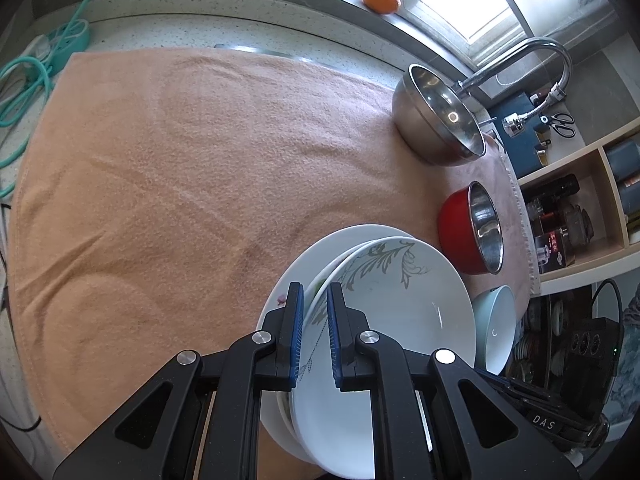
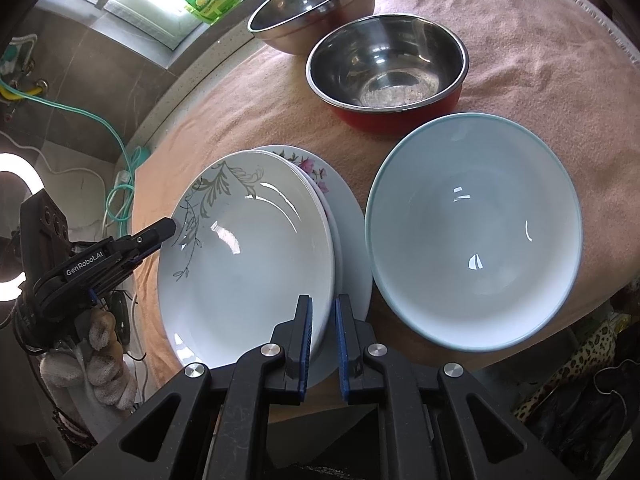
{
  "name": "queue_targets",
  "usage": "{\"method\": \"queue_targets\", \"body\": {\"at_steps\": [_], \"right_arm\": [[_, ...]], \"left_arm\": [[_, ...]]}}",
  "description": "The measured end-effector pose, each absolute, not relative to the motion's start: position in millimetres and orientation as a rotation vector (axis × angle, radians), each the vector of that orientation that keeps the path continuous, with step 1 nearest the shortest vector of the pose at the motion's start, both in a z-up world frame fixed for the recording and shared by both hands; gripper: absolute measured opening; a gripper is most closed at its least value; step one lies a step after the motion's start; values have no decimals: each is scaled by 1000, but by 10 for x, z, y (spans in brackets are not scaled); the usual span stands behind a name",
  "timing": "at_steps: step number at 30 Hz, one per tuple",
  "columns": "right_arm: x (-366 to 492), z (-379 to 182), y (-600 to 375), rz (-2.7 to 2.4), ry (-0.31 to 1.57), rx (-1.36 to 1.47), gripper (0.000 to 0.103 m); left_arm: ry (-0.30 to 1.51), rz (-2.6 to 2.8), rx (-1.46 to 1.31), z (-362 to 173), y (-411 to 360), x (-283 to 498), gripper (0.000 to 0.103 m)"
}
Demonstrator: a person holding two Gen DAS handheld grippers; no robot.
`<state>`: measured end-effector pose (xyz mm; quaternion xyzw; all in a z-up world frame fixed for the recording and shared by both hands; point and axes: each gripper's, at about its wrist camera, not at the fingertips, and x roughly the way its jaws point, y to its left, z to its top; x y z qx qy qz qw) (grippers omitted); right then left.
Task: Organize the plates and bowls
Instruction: 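Lower the leaf-pattern plate onto the pink-flowered stack with both tools, then open the right tool while the left tool opens, releasing the leaf-pattern plate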
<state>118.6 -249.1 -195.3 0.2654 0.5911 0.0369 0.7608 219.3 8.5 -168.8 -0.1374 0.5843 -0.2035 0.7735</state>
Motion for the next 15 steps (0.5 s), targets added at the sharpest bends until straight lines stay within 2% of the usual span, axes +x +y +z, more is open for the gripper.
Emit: {"method": "queue_targets", "body": {"at_steps": [7, 15], "right_arm": [[1141, -1882, -2486, 86, 1270, 555, 16], [1018, -1776, -2519, 102, 1240, 529, 17]], "left_arm": [[1257, -440, -314, -1649, 128, 2178, 10], [1213, -418, -334, -1533, 214, 2116, 10]]}}
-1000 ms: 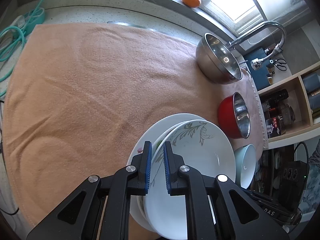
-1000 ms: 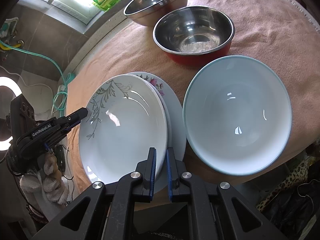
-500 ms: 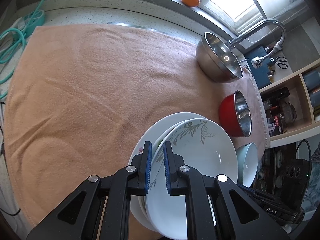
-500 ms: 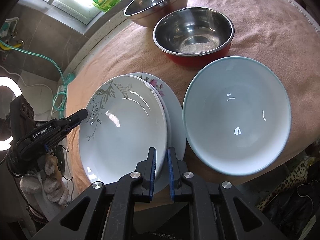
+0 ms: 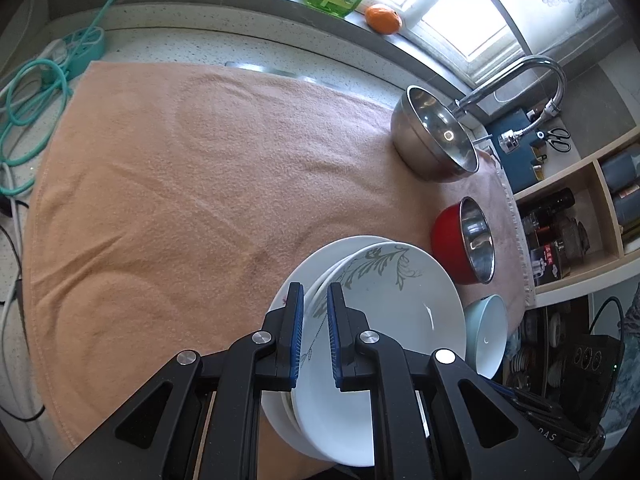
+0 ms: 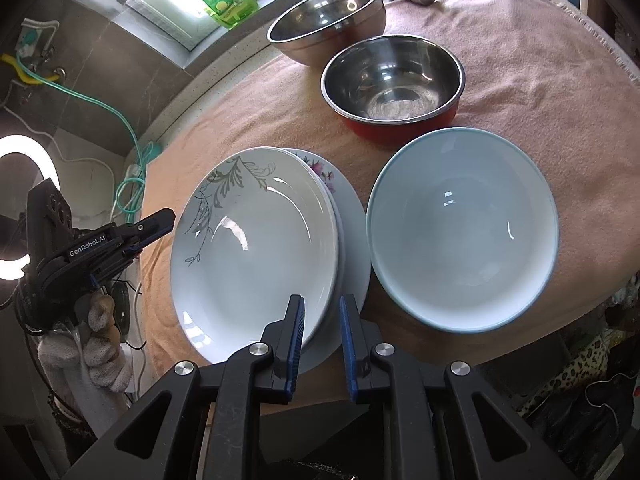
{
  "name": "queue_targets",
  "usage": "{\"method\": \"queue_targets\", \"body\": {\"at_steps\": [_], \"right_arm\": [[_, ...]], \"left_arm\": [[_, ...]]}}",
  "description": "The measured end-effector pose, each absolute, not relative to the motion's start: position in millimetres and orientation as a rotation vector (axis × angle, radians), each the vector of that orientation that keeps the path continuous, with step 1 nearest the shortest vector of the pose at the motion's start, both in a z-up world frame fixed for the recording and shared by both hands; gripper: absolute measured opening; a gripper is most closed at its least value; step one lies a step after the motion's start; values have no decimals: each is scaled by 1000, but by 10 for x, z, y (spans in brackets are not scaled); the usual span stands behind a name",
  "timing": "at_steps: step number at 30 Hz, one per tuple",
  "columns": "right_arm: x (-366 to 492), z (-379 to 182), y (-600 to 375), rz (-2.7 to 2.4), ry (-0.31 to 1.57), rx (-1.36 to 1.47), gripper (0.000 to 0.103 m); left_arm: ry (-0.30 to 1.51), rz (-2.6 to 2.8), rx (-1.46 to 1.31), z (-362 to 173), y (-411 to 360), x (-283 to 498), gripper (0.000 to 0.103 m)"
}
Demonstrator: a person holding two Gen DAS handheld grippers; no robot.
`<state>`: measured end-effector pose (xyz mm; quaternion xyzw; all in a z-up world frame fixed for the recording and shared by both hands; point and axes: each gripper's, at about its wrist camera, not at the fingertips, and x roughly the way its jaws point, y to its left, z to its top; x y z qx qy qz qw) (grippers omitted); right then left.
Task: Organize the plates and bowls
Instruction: 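Open the right tool while the left tool opens, releasing the leaf-pattern plate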
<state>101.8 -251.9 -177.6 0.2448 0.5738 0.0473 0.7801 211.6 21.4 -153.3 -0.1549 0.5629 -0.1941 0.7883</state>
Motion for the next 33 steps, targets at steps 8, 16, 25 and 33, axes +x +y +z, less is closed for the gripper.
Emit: {"method": "queue_targets", "body": {"at_steps": [8, 16, 25, 33], "right_arm": [[875, -1557, -2603, 138, 1185, 540, 17], [814, -1275, -2914, 113, 1076, 561, 23], [1006, -1082, -3362, 42, 1007, 602, 25], [1252, -1045, -3519, 20, 1005, 629, 25]], "left_arm": [[1179, -400, -392, -1386, 371, 2058, 11], [1149, -380, -423, -1277, 406, 2002, 11], [1127, -370, -452, -1218, 448, 2065, 11], [1122, -376, -455, -1204, 505, 2132, 11]]}}
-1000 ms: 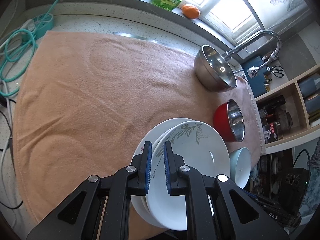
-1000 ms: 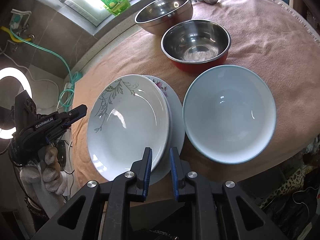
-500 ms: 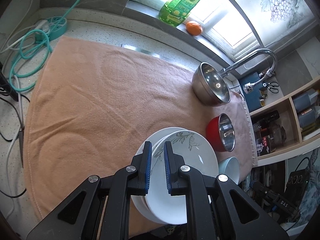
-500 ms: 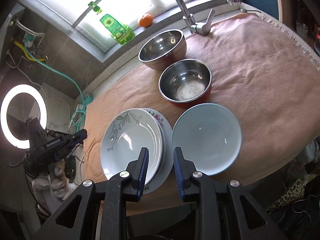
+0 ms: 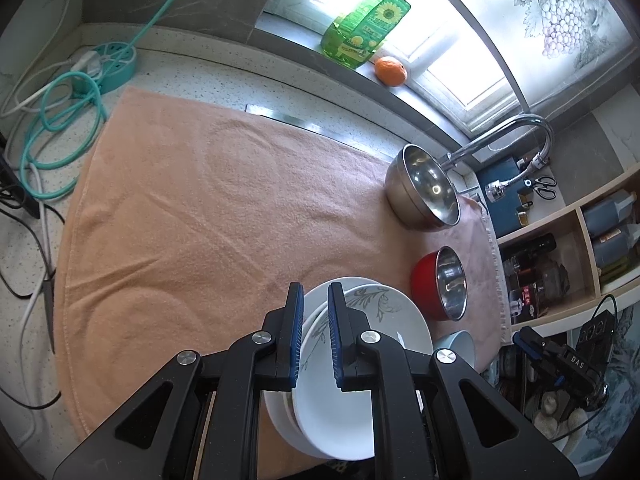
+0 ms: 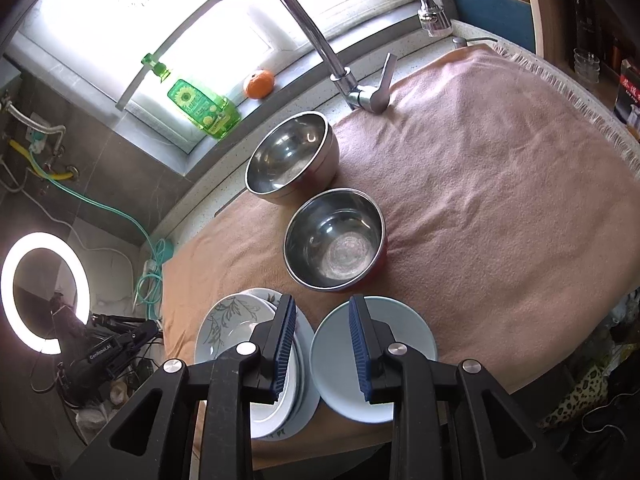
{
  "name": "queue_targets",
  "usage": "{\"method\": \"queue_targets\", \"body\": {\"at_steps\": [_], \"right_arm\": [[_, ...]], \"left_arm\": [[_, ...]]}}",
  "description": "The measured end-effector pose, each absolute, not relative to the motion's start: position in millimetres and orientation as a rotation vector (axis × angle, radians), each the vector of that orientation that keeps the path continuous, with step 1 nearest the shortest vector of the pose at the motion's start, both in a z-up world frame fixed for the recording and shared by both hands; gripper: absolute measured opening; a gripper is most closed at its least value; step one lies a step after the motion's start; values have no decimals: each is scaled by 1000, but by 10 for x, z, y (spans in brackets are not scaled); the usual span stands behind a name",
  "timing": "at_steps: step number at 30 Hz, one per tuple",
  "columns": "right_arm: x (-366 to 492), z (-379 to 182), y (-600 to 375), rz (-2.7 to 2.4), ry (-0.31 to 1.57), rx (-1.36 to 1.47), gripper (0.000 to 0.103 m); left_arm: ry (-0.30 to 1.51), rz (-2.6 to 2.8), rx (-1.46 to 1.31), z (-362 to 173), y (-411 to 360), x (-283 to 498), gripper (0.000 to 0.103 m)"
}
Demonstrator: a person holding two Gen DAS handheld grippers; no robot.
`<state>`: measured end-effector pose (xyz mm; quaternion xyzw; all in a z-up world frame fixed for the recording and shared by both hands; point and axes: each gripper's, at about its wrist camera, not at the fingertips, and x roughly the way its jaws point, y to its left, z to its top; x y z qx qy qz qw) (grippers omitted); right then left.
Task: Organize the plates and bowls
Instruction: 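Open the right tool while the left tool opens, releasing the leaf-pattern plate, then move both open tools toward the steel bowl by the faucet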
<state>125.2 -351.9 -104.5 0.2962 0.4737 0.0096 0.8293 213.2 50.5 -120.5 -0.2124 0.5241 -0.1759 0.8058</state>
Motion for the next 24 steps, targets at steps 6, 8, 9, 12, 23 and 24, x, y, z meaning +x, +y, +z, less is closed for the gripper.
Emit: {"method": "queue_targets", "body": {"at_steps": [6, 8, 9, 12, 23, 24], "right_arm": [[1350, -947, -3556, 44, 1001, 632, 25], [1400, -901, -3565, 66, 1002, 630, 25], [1433, -863, -3569, 77, 999, 623, 25], [1537, -748, -3595, 121, 987, 624, 25], [2183, -503, -3794, 209, 988, 522, 27], [2258, -526, -3827, 215, 999, 531, 27]], "left_arm": [[1131, -399, -449, -1170, 378, 2163, 11], [1124, -407, -439, -1121, 323, 2168, 11], [1120, -406, -431, -1093, 298, 2174, 11], [1101, -400, -423, -993, 244, 2201, 11], [1110, -396, -427, -894, -210, 2457, 11], [1113, -397, -424, -885, -271, 2492, 11]]}}
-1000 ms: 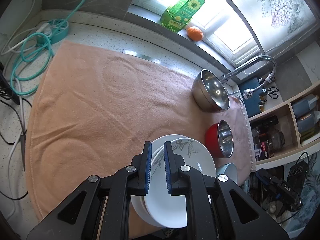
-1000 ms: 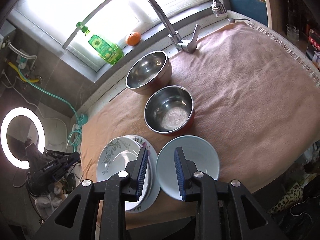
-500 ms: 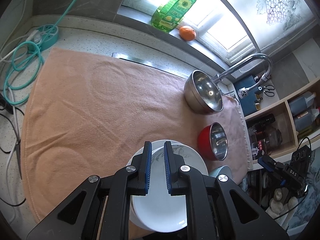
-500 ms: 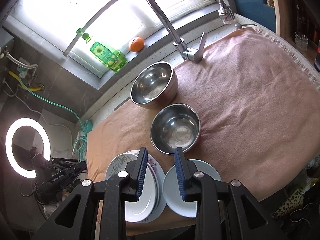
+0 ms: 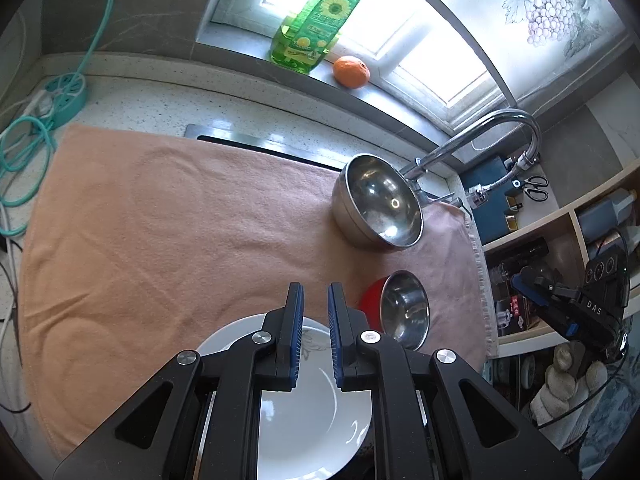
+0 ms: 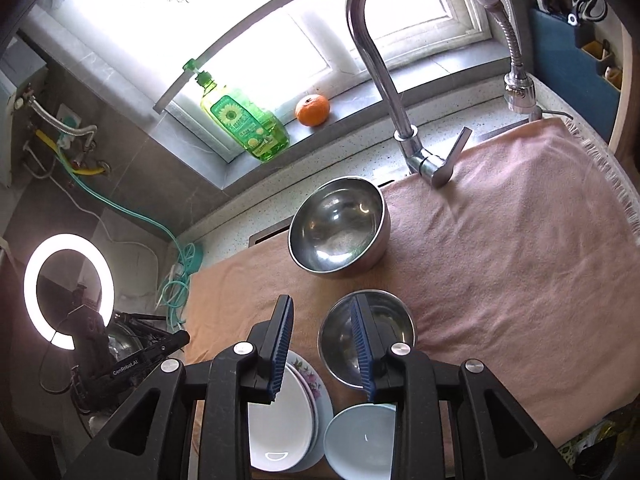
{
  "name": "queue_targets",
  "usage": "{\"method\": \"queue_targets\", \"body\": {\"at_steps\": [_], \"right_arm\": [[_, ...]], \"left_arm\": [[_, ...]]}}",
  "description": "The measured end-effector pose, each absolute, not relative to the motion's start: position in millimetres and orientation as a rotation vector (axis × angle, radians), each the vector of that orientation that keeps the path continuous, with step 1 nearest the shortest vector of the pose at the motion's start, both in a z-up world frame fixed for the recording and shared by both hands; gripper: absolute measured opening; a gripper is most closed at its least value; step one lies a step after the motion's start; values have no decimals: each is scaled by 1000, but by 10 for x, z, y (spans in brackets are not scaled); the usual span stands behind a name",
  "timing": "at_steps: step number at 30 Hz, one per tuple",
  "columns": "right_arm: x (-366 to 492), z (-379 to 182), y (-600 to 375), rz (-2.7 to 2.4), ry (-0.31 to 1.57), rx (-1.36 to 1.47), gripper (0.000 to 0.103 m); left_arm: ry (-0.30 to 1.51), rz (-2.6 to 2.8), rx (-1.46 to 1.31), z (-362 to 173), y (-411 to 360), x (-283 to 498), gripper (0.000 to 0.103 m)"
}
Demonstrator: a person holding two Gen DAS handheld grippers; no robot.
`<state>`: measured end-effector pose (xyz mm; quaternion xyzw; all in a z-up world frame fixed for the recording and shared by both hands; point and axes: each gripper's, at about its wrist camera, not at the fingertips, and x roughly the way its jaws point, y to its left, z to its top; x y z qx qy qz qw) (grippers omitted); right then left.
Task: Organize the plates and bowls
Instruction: 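Move both open tools toward the steel bowl by the faucet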
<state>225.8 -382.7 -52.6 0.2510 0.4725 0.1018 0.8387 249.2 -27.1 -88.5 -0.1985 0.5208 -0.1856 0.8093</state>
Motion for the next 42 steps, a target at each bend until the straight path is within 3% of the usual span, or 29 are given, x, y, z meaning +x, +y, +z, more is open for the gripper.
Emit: {"method": "queue_targets", "body": {"at_steps": [9, 21, 35, 42], "right_arm": [[3004, -709, -3981, 274, 1098, 513, 27], [3803, -1353, -3999, 302, 1239, 421, 27], [4047, -1648, -3979, 198, 1302, 392, 27], [4122, -1493, -3891, 108, 1324, 222, 27]], "left_arm": [[1119, -395, -342, -720, -817, 2903, 11], [1215, -322, -289, -1053, -1261, 3467, 11], [1260, -331, -251, -1302, -1338, 3812, 11], [1273, -332, -199, -1301, -1322, 3879, 11]]}}
